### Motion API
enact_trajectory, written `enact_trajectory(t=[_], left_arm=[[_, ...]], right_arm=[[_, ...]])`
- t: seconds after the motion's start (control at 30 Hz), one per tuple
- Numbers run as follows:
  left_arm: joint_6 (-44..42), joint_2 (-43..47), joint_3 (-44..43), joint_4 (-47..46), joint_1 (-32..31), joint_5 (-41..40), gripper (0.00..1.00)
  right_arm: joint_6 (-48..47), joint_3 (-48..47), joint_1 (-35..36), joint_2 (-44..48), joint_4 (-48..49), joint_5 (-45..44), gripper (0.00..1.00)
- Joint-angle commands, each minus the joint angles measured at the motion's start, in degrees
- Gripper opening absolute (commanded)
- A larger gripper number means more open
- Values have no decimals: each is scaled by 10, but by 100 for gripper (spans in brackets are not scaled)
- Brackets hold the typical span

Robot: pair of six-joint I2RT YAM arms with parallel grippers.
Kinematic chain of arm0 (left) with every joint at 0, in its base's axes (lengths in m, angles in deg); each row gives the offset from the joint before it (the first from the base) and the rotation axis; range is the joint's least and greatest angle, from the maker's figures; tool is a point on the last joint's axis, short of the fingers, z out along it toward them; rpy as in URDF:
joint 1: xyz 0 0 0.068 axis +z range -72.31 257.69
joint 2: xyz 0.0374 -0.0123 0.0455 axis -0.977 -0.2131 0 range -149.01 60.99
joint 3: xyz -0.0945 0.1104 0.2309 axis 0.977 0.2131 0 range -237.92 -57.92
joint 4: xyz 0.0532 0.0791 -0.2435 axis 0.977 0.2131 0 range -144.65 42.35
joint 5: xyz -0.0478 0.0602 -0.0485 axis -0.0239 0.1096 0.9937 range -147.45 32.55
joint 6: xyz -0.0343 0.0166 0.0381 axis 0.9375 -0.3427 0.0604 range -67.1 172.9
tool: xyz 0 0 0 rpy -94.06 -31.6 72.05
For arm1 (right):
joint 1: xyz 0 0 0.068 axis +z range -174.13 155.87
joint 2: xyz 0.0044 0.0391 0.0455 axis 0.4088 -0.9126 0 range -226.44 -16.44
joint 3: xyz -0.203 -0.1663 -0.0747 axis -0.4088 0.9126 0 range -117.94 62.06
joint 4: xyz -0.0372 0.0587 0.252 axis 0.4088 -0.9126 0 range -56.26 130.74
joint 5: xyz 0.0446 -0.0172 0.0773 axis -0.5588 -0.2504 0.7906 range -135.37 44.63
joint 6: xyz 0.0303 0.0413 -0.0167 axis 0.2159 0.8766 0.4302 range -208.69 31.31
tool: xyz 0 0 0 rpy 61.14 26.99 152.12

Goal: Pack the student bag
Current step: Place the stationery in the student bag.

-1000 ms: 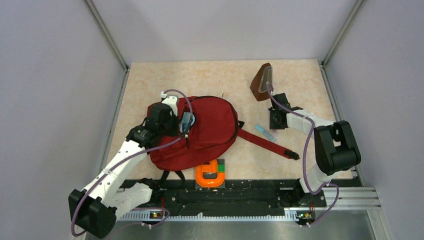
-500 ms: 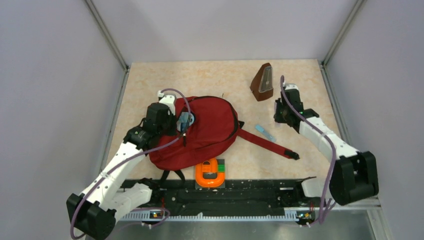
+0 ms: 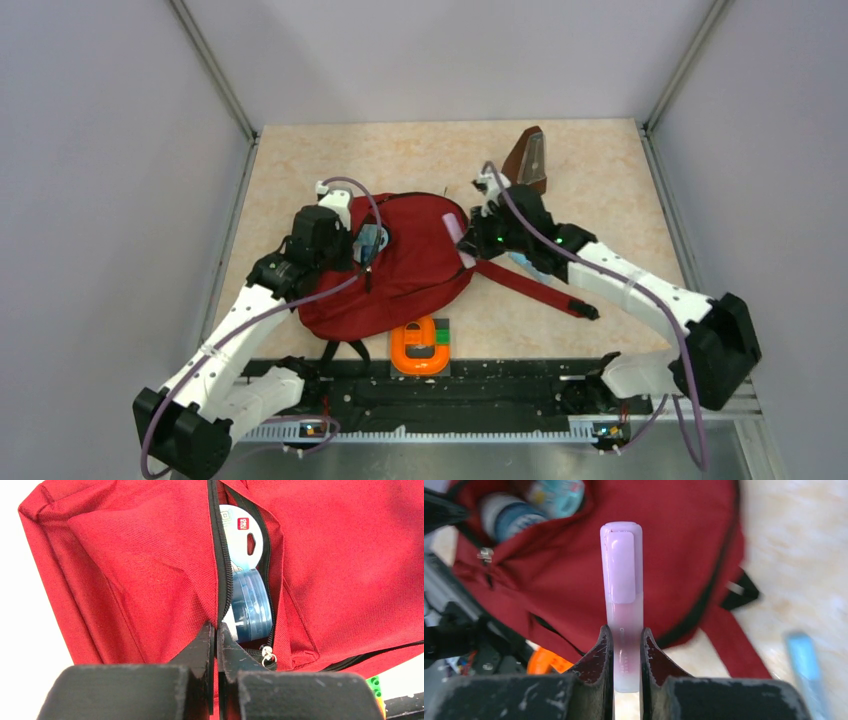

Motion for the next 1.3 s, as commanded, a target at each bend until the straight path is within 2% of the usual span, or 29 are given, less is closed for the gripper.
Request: enact_trajectory(t=[0.0,0.17,0.37,0.83,1.17,1.27], left_arm=[[-35,9,-2,-23,7,-42,0],[-41,8,3,-24,8,-22,0],[-40,14,5,-29,8,-13,0],[-33,21,10,-44,9,13,0],[-41,24,12,-45,9,35,0],[-41,23,11,-46,9,38,0]], right_arm=[[23,-89,70,-86,80,58,0],[29,-196,119,-203,75,84,0],[49,-297,132,-313,40,153,0],[44,-401,134,-410,-56,202,0],[20,-587,123,-531,-102,202,0],[-1,-591,122,-543,-69,178,0]])
